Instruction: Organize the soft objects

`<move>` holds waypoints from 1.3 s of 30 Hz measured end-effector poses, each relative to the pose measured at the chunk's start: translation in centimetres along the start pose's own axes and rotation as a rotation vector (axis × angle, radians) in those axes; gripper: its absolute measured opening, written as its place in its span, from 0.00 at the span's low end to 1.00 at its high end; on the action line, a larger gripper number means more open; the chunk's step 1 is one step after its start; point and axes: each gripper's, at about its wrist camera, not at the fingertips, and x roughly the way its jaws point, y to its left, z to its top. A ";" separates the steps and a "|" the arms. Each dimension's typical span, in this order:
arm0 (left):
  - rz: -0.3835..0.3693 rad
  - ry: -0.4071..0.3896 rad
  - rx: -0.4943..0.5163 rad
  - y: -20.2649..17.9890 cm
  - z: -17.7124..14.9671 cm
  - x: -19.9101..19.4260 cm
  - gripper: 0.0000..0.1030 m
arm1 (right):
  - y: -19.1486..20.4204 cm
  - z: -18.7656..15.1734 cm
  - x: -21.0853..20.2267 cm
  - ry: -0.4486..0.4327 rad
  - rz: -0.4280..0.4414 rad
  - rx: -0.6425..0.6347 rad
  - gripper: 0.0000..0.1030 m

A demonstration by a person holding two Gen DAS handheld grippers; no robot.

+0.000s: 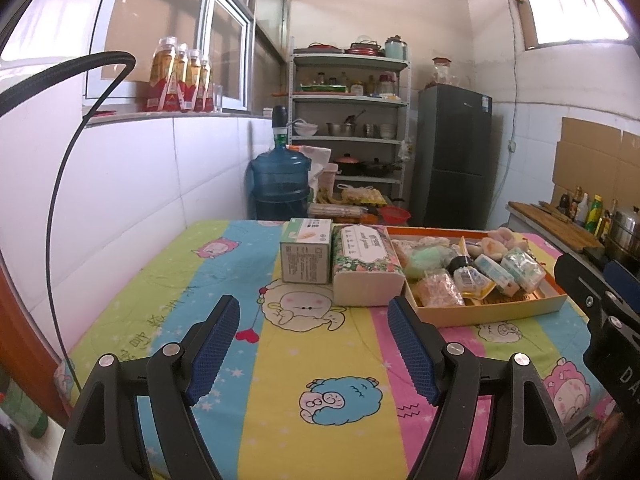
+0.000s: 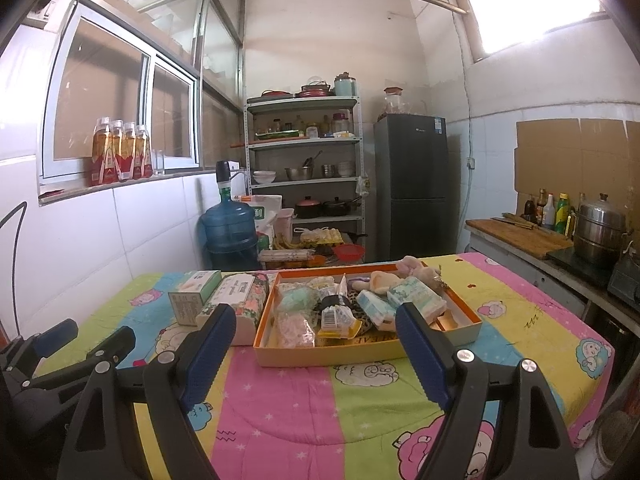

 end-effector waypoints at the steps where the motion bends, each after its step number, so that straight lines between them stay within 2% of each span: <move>1: 0.001 -0.002 0.000 0.0 0.0 0.0 0.76 | 0.0 0.0 0.1 0.001 0.001 0.001 0.79; 39: 0.003 0.004 -0.001 0.2 0.0 0.1 0.76 | -0.3 -0.2 0.2 0.010 0.012 0.008 0.79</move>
